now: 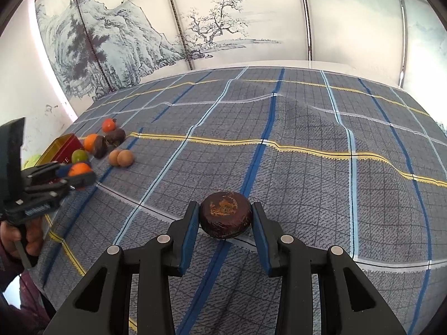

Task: Organize fruits
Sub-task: 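Grasp the second mandarin with the left gripper while the right gripper holds the dried fruit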

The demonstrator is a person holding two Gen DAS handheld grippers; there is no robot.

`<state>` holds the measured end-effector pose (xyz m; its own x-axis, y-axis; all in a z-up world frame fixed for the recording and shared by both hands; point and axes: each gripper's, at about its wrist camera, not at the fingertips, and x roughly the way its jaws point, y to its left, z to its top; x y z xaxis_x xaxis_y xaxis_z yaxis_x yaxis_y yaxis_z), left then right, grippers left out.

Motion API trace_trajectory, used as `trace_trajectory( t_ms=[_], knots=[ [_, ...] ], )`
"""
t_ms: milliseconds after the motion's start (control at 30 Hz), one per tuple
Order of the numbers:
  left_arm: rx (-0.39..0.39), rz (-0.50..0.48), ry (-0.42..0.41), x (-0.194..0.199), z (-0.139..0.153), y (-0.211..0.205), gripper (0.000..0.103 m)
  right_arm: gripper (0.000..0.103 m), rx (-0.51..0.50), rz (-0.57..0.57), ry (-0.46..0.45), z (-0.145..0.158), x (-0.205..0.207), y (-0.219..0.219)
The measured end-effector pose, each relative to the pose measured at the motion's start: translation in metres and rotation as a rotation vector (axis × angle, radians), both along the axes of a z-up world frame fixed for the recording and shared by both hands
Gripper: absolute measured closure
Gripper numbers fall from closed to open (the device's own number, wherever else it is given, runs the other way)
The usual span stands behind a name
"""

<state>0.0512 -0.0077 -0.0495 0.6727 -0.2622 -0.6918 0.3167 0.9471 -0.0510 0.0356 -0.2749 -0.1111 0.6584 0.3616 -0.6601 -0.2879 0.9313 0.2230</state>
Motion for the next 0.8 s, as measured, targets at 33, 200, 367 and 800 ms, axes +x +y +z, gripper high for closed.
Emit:
trace_trajectory(
  t_ms=[33, 200, 367, 800],
  knots=[
    [-0.003, 0.007, -0.008, -0.003, 0.002, 0.003, 0.069, 0.064, -0.005, -0.001, 0.004, 0.0, 0.001, 0.001],
    [-0.016, 0.053, -0.014, -0.008, 0.0, 0.016, 0.069, 0.064, -0.03, -0.009, 0.016, -0.002, 0.004, 0.004],
    [-0.031, 0.092, -0.046, -0.02, 0.011, 0.028, 0.069, 0.064, -0.063, -0.016, 0.029, -0.004, 0.006, 0.008],
    [0.006, 0.215, -0.114, -0.052, 0.048, 0.062, 0.069, 0.064, -0.126, -0.022, 0.023, -0.004, 0.005, 0.015]
  ],
)
